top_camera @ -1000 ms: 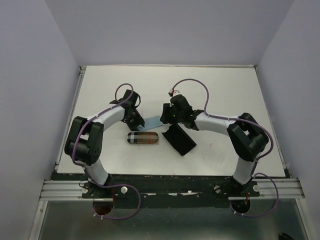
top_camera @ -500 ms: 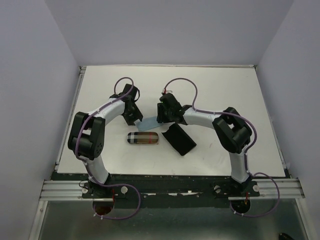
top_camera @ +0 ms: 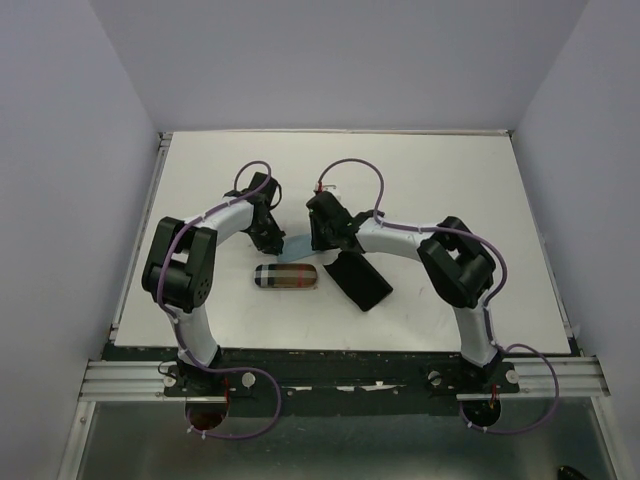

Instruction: Organize the sunglasses

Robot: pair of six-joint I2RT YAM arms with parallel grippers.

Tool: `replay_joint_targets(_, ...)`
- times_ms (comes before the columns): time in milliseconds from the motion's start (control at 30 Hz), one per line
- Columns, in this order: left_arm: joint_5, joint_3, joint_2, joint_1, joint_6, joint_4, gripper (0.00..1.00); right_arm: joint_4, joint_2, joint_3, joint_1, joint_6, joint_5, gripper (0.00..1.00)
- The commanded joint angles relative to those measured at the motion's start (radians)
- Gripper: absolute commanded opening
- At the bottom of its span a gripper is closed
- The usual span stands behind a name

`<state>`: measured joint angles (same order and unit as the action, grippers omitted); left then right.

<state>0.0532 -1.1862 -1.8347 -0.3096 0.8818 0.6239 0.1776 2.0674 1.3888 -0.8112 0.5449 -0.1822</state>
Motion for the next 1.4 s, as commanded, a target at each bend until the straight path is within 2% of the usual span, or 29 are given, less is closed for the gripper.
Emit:
replay_joint_targets(0, 0.028, 0.004, -0.018, -0.005, -0.018, -0.009, 0.06, 0.095, 0.039, 0.012, -0.025, 0.030, -0.069, 0.34)
replay_joint_targets(67, 0.027, -0.004, -0.012, -0.006, -0.023, -0.006, 0.00, 0.095, 0.039, 0.012, -0.026, 0.039, -0.082, 0.31)
replay_joint_targets(267, 0.033, -0.001, 0.041, -0.013, -0.049, -0.041, 0.00, 0.059, 0.017, 0.003, -0.032, 0.033, -0.076, 0.17)
replay_joint_targets(400, 0.051, 0.008, 0.083, -0.026, -0.070, -0.082, 0.00, -0.006, -0.036, -0.039, -0.039, 0.029, -0.076, 0.01)
replay_joint_targets(733, 0.028, 0.045, 0.184, -0.088, -0.090, -0.110, 0.00, -0.085, -0.185, -0.175, -0.042, 0.055, -0.096, 0.01)
replay_joint_targets(1033, 0.034, 0.060, 0.232, -0.120, -0.106, -0.112, 0.00, -0.075, -0.279, -0.249, -0.052, 0.112, -0.082, 0.01)
replay_joint_targets(1367, 0.037, 0.014, 0.272, -0.250, -0.156, -0.093, 0.00, 0.014, -0.538, -0.447, -0.066, 0.265, -0.165, 0.01)
